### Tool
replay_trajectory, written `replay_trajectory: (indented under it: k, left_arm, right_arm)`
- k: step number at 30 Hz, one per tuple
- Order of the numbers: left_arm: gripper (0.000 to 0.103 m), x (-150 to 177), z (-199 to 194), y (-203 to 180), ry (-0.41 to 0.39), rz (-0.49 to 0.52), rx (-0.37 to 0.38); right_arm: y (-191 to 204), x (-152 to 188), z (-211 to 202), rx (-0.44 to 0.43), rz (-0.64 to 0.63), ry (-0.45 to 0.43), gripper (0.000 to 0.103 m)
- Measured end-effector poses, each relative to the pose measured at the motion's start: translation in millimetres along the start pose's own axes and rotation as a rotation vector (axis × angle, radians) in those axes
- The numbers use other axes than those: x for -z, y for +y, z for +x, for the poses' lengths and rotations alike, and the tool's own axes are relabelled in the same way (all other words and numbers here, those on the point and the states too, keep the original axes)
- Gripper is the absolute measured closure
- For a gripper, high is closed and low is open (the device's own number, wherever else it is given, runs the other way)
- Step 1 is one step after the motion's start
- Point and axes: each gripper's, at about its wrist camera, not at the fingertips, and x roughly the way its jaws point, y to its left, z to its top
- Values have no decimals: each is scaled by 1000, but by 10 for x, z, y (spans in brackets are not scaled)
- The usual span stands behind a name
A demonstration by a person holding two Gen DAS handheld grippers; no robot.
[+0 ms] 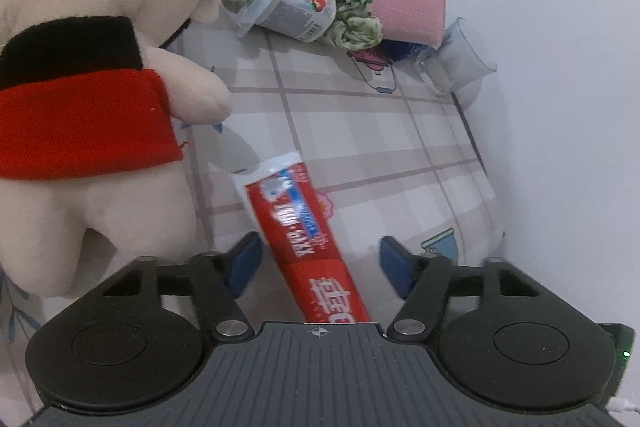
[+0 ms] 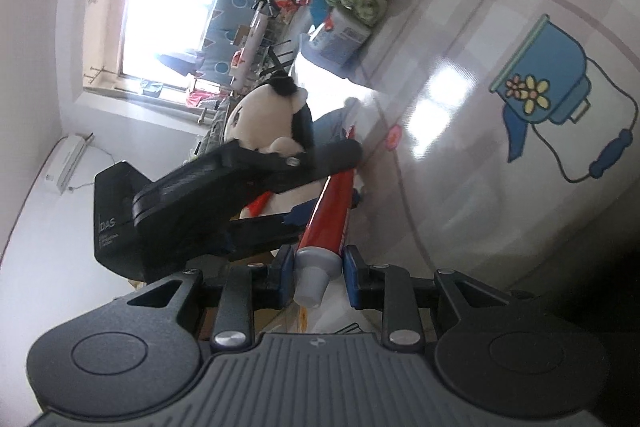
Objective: Organize soft objects
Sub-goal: 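Pass the toothpaste tube from the right gripper into the left gripper, then carry the toothpaste tube with the left gripper into the cardboard box and release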
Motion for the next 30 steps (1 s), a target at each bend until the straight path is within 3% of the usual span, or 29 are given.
replay_trajectory:
  k: [4, 10, 16, 23, 30]
  left_arm:
    - [59, 4, -15, 38, -2, -12, -6]
    - [61, 18, -41, 65, -1, -27, 1]
    - [61, 79, -188, 50, -29, -23, 57]
    - [62, 121, -589, -29, -107, -13, 135]
    - [62, 197, -1272, -38, -246, -5, 186]
  right_arm:
    - [40, 10, 29, 13, -27, -8, 91]
    - [113, 58, 30, 26, -56, -13, 91]
    - [312, 116, -67, 39, -120, -32, 91]
    - [784, 198, -185, 49, -244, -62, 91]
    - [1459, 303, -155, 33, -402, -69, 91]
